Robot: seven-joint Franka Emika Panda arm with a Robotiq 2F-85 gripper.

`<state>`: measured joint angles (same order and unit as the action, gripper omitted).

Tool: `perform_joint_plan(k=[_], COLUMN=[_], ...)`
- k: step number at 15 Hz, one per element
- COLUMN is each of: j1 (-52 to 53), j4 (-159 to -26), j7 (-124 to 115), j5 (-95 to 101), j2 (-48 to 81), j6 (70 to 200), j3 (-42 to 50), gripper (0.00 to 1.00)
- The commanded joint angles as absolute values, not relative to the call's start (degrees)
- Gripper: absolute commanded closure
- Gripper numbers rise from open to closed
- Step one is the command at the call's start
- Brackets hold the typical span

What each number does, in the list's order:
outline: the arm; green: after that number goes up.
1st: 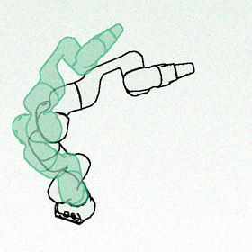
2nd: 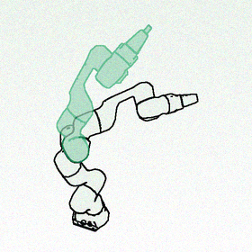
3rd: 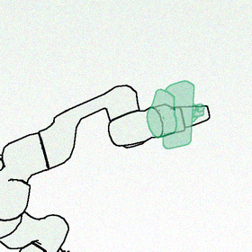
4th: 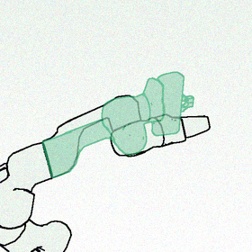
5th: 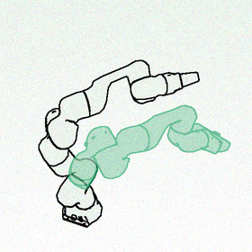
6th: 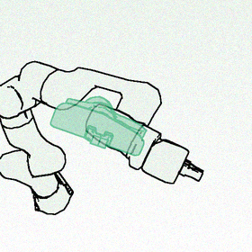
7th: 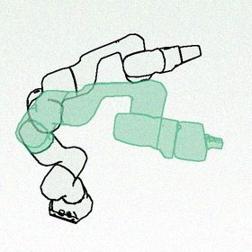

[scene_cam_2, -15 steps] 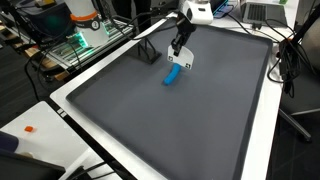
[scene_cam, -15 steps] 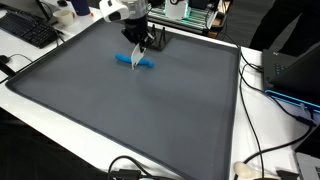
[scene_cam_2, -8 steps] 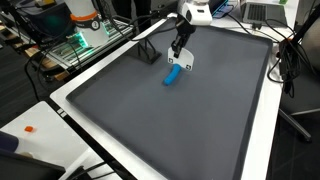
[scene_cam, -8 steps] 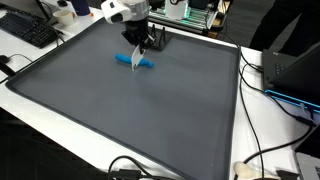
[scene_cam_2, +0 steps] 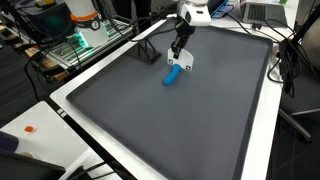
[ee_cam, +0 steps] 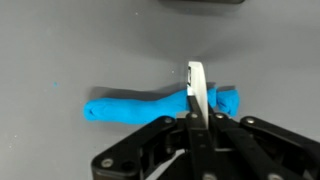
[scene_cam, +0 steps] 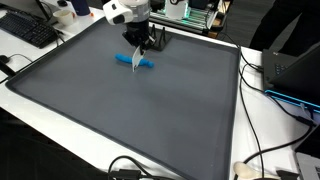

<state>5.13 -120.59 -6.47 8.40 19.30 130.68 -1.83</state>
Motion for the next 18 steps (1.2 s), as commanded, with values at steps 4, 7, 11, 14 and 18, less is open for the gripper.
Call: perform_joint_plan(k=[4,7,11,14,18], j1=[5.2,5.0,5.0,4.8,4.6], j4=[-122.4,-122.5,-122.5,-122.8,-123.1], j7=[-6.5,-6.3,-6.2,-5.7,-5.4], j5=[9.5,9.2,8.9,8.1,7.5], j2=[20.9,21.1,20.8,20.1,19.3], j6=[133.2,132.7,131.0,129.4,127.7], j3=[-1.1,-1.0,-1.0,-1.3,-1.5], gripper=[0.99,0.99,0.99,0.99,0.99])
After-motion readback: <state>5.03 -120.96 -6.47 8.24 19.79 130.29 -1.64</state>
